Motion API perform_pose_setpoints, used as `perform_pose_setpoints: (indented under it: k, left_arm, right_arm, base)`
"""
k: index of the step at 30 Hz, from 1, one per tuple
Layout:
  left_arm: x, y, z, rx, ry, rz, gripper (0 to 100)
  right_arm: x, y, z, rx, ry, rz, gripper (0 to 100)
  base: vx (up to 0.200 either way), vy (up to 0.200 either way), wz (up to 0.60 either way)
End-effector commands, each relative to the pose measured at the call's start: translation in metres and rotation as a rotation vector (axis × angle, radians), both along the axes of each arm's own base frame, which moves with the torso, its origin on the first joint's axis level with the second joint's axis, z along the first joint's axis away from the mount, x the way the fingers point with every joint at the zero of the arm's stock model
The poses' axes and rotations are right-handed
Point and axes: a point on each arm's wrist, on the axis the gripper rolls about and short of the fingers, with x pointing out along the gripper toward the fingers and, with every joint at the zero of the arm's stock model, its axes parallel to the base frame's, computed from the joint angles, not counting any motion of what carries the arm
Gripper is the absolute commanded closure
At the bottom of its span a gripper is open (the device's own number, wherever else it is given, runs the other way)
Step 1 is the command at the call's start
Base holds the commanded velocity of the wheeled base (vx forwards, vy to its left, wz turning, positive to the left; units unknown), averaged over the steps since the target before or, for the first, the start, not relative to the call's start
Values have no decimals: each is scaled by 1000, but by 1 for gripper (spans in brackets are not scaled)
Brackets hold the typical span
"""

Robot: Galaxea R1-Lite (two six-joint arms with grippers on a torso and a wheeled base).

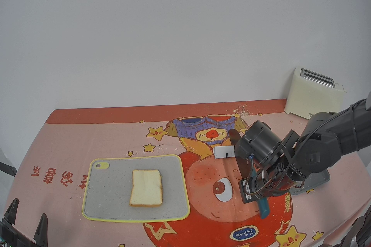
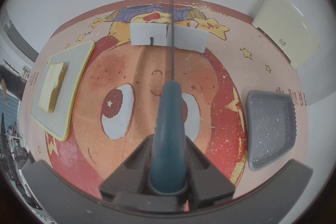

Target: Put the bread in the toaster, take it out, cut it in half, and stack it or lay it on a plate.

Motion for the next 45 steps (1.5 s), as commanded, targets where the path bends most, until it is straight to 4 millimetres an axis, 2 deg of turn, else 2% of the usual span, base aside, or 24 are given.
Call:
perform_pose_setpoints:
  k: [1,10,14,22,27,30,33,35,39,45]
  left_arm:
    - [1,0,-5,-1,13,2,0]
    - [1,0,-5,1,13,0,0]
    - [1,0,-5,-1,15,0,0]
    - [1,0,-5,1,15,0,0]
    - [1,0,-5,-1,15,0,0]
    - [1,0,-5,-1,13,2,0]
    - [1,0,-5,-1,15,0,0]
    - [1,0,-5,1,15,2,0]
    - [1,0,-5,-1,15,0,0]
    - [1,0,-5,-1,13,0,0]
  right_arm:
    - [-1,-1,3,6,-9,0,100]
    - [0,-9,16,31,-38,-13,100]
    - [0,-14,28,61,-73,-21,100]
    - [3,-25,62,138,-166,-47,100]
    - [2,-31,87,155,-239,24,100]
    - [0,-30,87,151,-239,38,100]
    - [-2,-31,78,124,-212,48,100]
    - [-4,-31,79,126,-215,54,100]
    - [-14,-37,94,136,-259,107,100]
    - [-29,-32,94,91,-226,204,100]
  base:
    - [0,0,0]
    - [0,0,0]
    - [0,0,0]
    - [0,0,0]
    - [0,0,0]
    - [0,0,0]
    - [0,0,0]
    - [0,0,0]
    - [0,0,0]
    - [0,0,0]
